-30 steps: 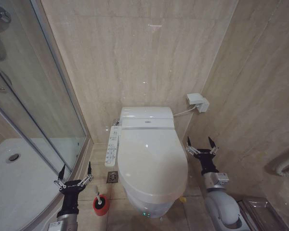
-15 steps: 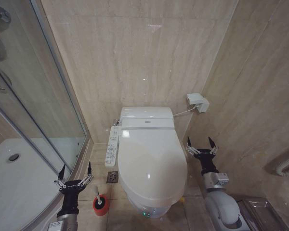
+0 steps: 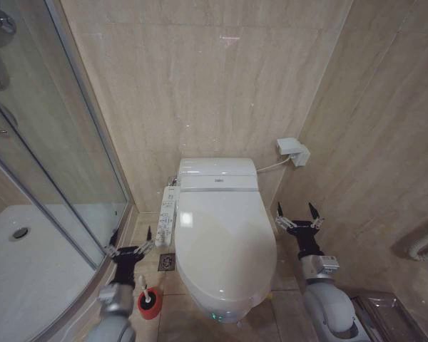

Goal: Open the toilet lid, clean the toilet bowl with a toilet brush, close the toilet lid, and flush.

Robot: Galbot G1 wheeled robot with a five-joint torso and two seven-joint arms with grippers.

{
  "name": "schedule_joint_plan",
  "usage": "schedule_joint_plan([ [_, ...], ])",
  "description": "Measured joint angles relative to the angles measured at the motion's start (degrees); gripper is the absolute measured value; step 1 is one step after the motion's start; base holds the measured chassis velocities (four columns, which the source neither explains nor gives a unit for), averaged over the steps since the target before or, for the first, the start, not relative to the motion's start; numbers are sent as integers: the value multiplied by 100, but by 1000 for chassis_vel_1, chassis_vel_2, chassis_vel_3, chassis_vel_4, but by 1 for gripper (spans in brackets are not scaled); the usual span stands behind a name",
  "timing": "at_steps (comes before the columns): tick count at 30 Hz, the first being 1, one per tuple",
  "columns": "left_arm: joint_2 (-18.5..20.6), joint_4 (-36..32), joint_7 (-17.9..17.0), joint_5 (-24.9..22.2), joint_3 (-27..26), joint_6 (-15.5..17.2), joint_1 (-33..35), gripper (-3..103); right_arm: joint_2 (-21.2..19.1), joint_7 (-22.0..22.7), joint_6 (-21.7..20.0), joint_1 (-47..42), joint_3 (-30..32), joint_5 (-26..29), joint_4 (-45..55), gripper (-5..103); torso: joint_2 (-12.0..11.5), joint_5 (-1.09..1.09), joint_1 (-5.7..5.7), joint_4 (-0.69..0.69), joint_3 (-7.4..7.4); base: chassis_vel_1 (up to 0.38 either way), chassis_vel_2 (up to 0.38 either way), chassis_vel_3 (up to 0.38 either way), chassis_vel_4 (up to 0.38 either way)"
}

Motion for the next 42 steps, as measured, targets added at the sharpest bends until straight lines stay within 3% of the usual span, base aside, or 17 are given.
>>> schedule_joint_plan([
  [2, 8, 36, -14, -78, 138, 407, -278, 100, 0, 0, 0, 0, 0, 0, 0, 100, 0, 0, 0, 0, 0, 0, 0, 0, 0],
  [3, 8, 36, -14, -78, 138, 407, -278, 100, 0, 0, 0, 0, 0, 0, 0, 100, 0, 0, 0, 0, 0, 0, 0, 0, 0],
  [5, 15, 73, -27, -159, 267, 809, -552, 100, 0, 0, 0, 0, 0, 0, 0, 100, 0, 0, 0, 0, 0, 0, 0, 0, 0],
  [6, 15, 73, -27, -159, 267, 809, -552, 100, 0, 0, 0, 0, 0, 0, 0, 100, 0, 0, 0, 0, 0, 0, 0, 0, 0],
  [8, 20, 101, -36, -218, 370, 1112, -762, 100, 0, 0, 0, 0, 0, 0, 0, 100, 0, 0, 0, -1, 0, 0, 0, 0, 0],
  [17, 65, -54, -71, -153, 330, 1154, -737, 100, 0, 0, 0, 0, 0, -1, 0, 100, 0, -4, 1, -2, 1, 0, 0, 0, 0],
  [25, 397, -1425, -316, 613, -274, 508, -137, 100, 0, 0, 0, 0, 0, -1, 0, 100, 1, 2, -1, 2, -1, 0, 0, 0, 0],
  [27, 427, -1558, -316, 634, -429, 186, -81, 100, -1, 0, 0, 0, 0, -1, 0, 100, 1, 1, -1, 1, -1, 0, 0, 0, 0],
  [28, 427, -1558, -316, 634, -429, 186, -81, 100, -1, 0, 0, 0, 0, -1, 0, 100, 1, 1, -1, 1, -1, 0, 0, 0, 0],
  [31, 416, -1205, -276, 642, -450, -387, -78, 100, -1, 0, 0, 0, 0, -1, 0, 100, 1, -1, -1, -1, -1, 0, 0, 0, 0],
  [32, 416, -1205, -276, 642, -450, -387, -78, 100, -1, 0, 0, 0, 0, -1, 0, 100, 1, -1, -1, -1, -1, 0, 0, 0, 0],
  [35, 329, -469, -252, 684, -391, -1137, -77, 100, 0, 0, 0, 0, 0, -1, 0, 100, 1, -2, 0, 0, 0, 0, 0, 0, 0],
  [36, 329, -469, -252, 684, -391, -1137, -77, 100, 0, 0, 0, 0, 0, -1, 0, 100, 1, -2, 0, 0, 0, 0, 0, 0, 0],
  [38, 262, -73, -247, 662, -310, -1555, -82, 100, 0, 0, 0, 0, 0, -1, 0, 100, 0, -2, 0, 0, 0, 0, 0, 0, 0],
  [42, 235, 47, -241, 573, -247, -1631, -109, 100, 0, 0, 0, 0, -1, -1, 0, 100, 0, 0, -1, 1, 0, 0, 0, 0, 0],
])
